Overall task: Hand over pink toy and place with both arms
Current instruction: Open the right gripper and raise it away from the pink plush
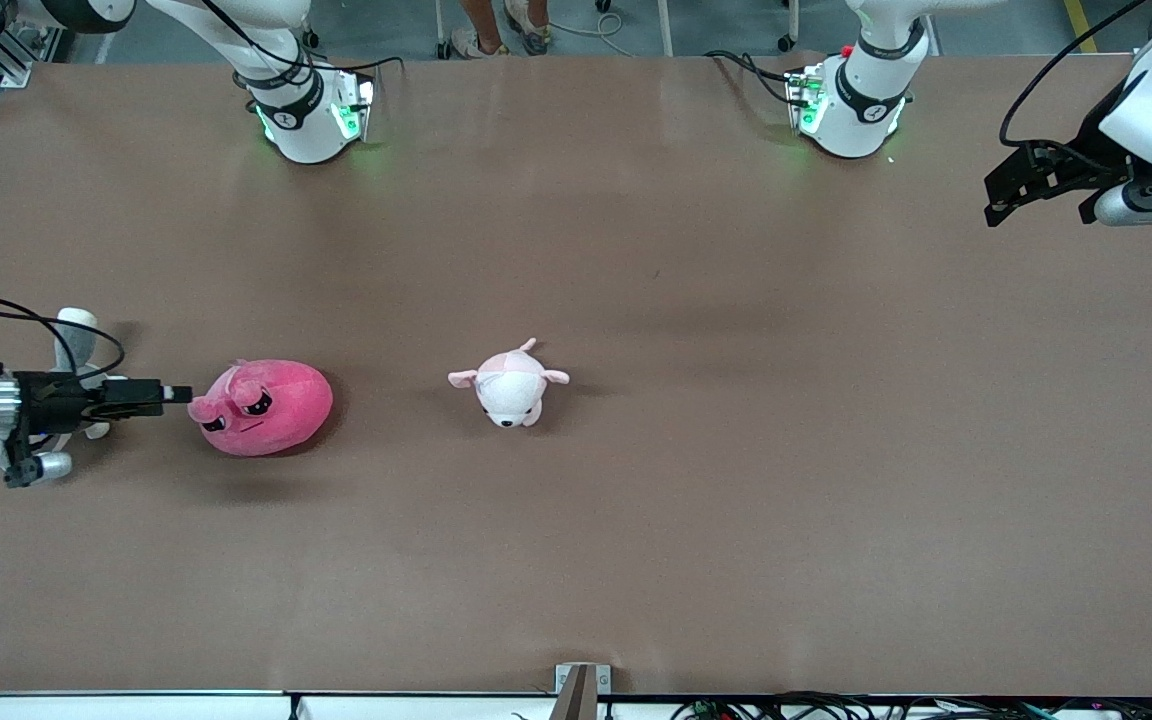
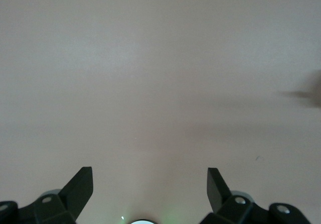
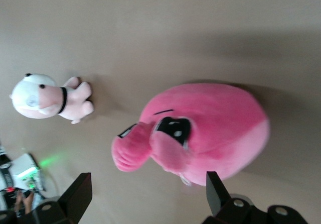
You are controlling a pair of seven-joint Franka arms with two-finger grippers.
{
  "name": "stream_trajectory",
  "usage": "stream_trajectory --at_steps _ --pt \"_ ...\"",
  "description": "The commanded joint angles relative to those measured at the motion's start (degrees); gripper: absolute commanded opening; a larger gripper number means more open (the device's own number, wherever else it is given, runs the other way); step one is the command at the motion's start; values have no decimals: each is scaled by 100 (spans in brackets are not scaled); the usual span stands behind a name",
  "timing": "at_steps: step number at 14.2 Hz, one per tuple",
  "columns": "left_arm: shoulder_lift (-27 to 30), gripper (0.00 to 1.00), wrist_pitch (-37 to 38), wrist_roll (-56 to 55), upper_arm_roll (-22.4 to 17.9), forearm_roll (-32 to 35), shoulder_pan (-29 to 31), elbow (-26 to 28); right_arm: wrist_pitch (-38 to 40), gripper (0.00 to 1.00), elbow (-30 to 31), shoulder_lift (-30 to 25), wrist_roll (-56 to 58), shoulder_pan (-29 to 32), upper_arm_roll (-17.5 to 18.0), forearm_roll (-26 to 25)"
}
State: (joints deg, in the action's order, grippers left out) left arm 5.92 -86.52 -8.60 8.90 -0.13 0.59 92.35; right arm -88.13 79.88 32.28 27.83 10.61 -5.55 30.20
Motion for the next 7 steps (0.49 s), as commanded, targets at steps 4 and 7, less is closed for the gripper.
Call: stream_trajectory --at_steps 4,7 --pt "129 100 -119 122 -28 -39 3 81 77 100 -252 -766 -723 -76 72 -830" --pt "103 100 -128 43 -37 -48 3 81 85 100 -430 -1100 -1646 -339 89 -1287"
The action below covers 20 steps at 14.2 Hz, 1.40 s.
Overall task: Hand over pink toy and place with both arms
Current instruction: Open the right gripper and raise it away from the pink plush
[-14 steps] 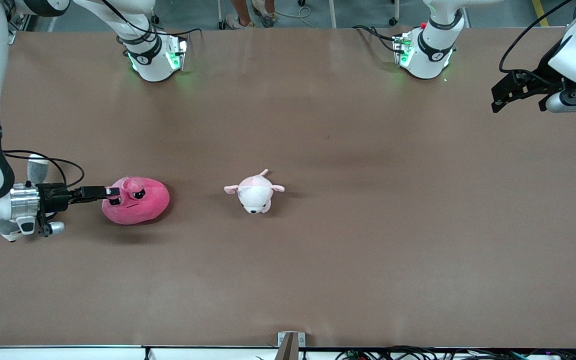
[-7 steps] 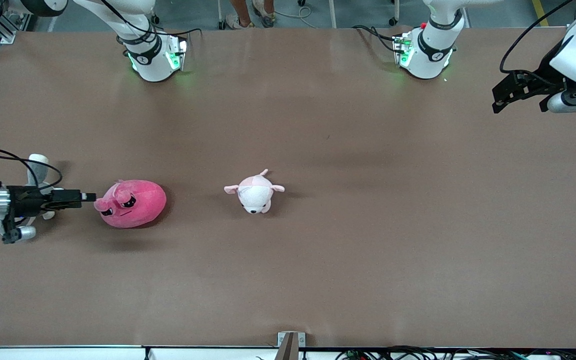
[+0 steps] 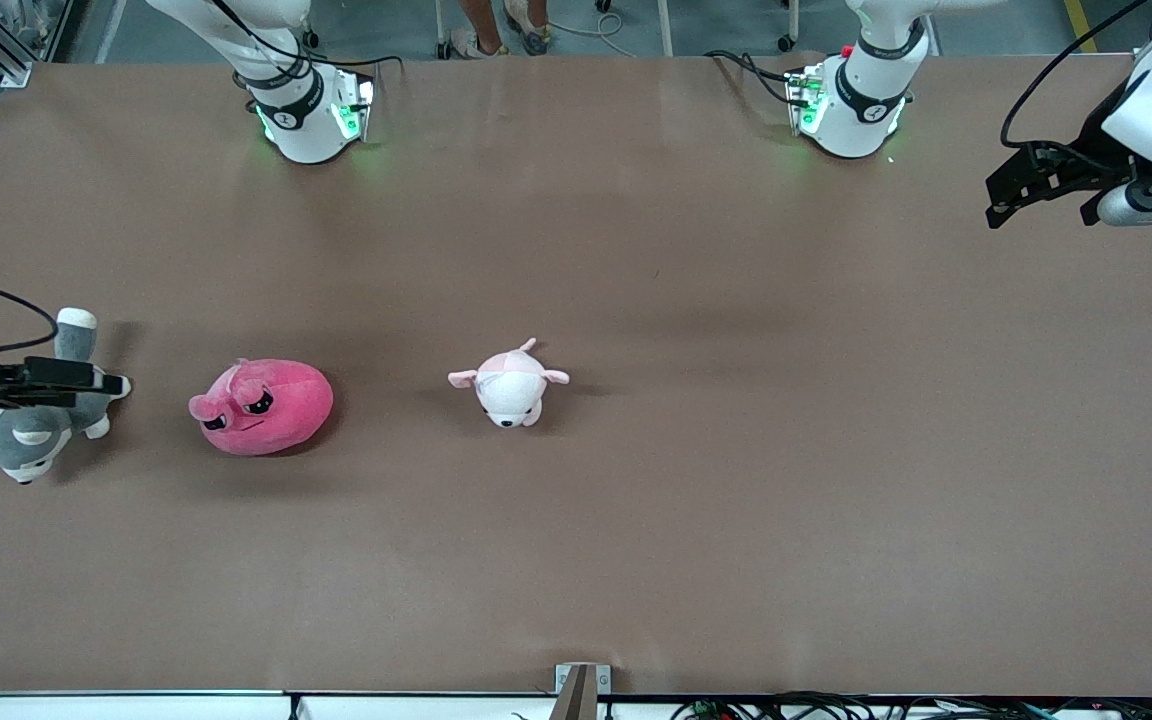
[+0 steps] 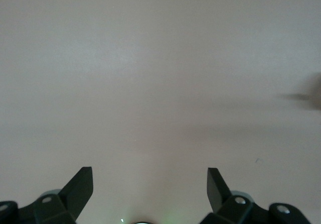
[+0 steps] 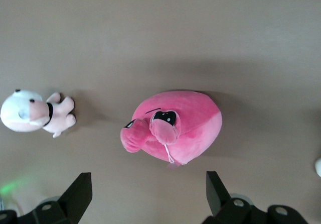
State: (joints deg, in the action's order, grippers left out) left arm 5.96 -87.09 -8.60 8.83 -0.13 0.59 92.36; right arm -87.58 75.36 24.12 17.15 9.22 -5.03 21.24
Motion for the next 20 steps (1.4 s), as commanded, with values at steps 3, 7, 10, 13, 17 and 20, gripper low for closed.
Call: stream_trajectory --at_steps 3,7,10,13,17,20 --pt "81 100 -150 43 -30 -48 11 80 74 100 22 -627 -1553 -525 46 -788" --pt "72 100 -159 8 -30 -48 3 72 40 100 -178 -663 -1365 -473 -7 -1025" --pt "63 100 -159 -1 -22 -57 -6 36 66 100 -399 -689 -1249 -552 10 -1655" --pt "63 100 -159 -1 -22 -57 -6 36 75 100 -400 -918 -1564 -631 37 -2026" --pt "54 100 -159 -10 -13 -57 -6 45 118 100 -312 -1330 -1680 -763 46 -2282" --pt "63 100 -159 -10 -13 -57 -6 45 -179 100 223 -1682 -1680 -755 54 -2238"
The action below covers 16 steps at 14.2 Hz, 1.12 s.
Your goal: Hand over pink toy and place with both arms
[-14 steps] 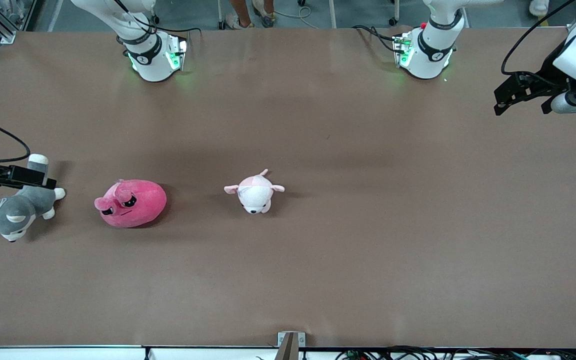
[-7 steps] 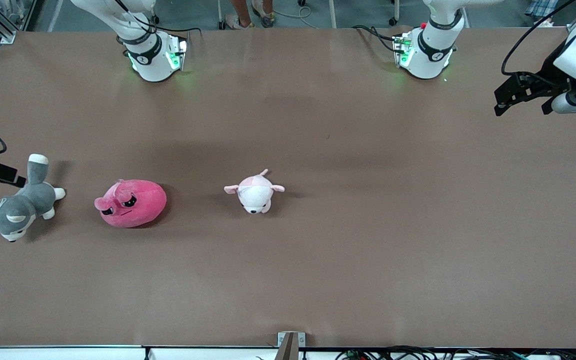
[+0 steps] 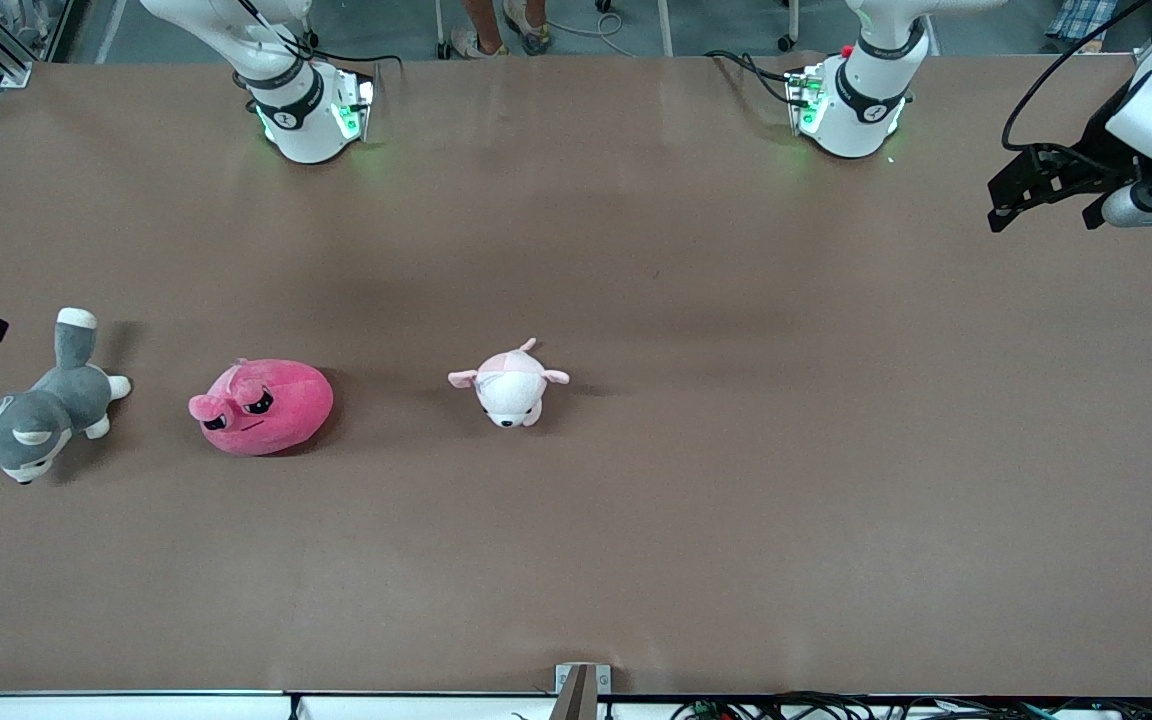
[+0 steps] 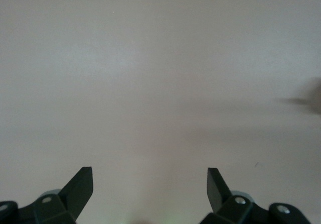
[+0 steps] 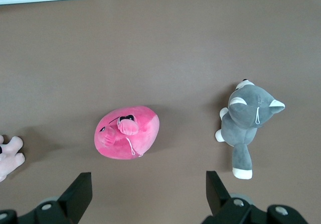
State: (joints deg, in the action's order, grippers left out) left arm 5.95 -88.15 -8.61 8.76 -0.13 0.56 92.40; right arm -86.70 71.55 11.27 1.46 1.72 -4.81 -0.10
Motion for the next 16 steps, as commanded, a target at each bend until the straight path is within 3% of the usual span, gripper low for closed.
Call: stream_trajectory --at_steps 1,6,10,16 --pt "64 100 -53 -10 -6 -57 -3 41 -495 100 710 -458 -111 39 50 -78" --pt "55 100 -53 -1 -6 -57 -3 41 -612 100 912 -634 -58 356 402 -87" --pt "55 100 -53 78 -6 4 -3 41 -1024 100 2054 -1389 -75 338 402 -87" --pt "29 100 -53 113 -14 13 41 68 -919 100 2056 -1408 -49 356 401 -87"
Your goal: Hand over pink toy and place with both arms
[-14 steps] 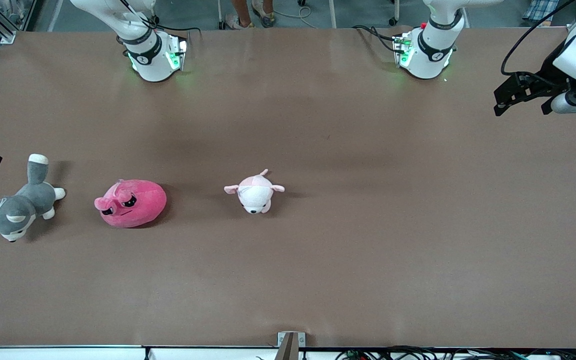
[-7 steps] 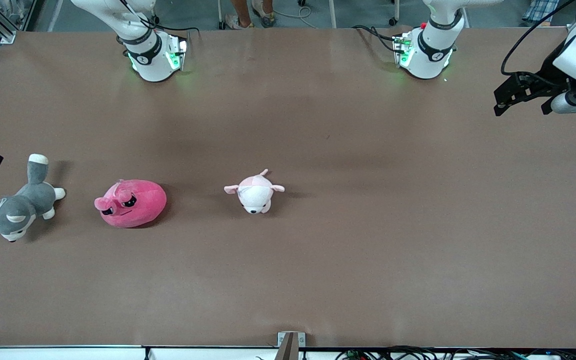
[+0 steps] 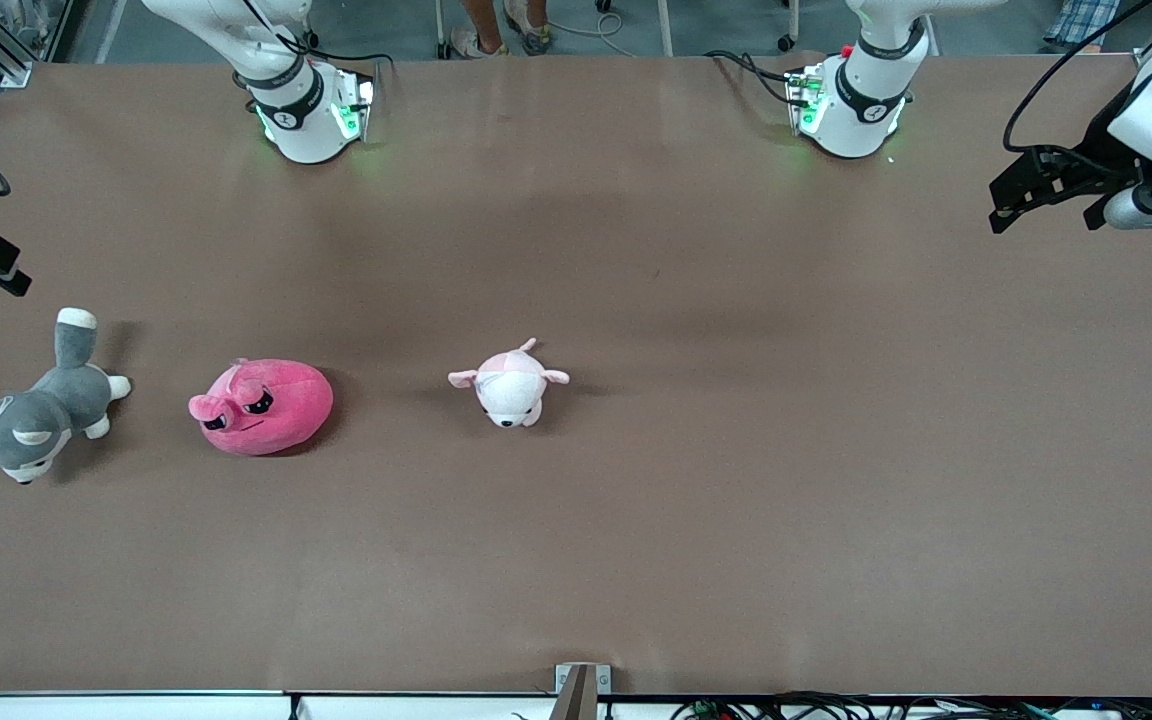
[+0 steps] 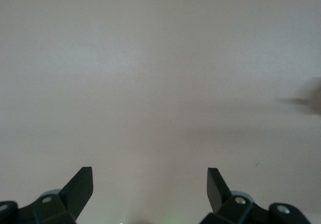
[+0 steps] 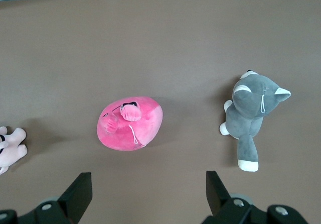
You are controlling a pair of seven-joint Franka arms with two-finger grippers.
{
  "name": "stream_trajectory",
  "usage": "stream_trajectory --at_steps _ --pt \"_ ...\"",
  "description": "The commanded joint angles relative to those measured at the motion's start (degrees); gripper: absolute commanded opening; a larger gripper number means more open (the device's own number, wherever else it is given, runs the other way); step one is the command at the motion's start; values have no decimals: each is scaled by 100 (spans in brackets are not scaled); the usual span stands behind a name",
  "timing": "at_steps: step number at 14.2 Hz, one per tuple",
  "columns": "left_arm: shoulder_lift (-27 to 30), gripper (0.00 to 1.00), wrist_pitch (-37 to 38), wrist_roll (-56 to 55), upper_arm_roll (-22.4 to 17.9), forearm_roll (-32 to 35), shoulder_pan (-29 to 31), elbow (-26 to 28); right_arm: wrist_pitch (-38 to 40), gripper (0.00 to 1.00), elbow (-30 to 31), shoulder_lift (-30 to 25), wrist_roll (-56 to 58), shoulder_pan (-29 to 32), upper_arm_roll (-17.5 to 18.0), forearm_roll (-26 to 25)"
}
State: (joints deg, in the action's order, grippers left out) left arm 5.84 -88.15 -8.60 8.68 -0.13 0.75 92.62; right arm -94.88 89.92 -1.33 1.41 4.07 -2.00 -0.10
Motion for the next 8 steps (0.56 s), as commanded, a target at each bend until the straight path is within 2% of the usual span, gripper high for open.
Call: stream_trajectory --at_steps 1,8 --pt "40 100 -53 113 -7 13 22 37 -101 100 219 -140 -45 103 112 -95" --pt "31 100 9 96 -16 13 22 -86 -128 100 149 -122 -27 103 121 -174"
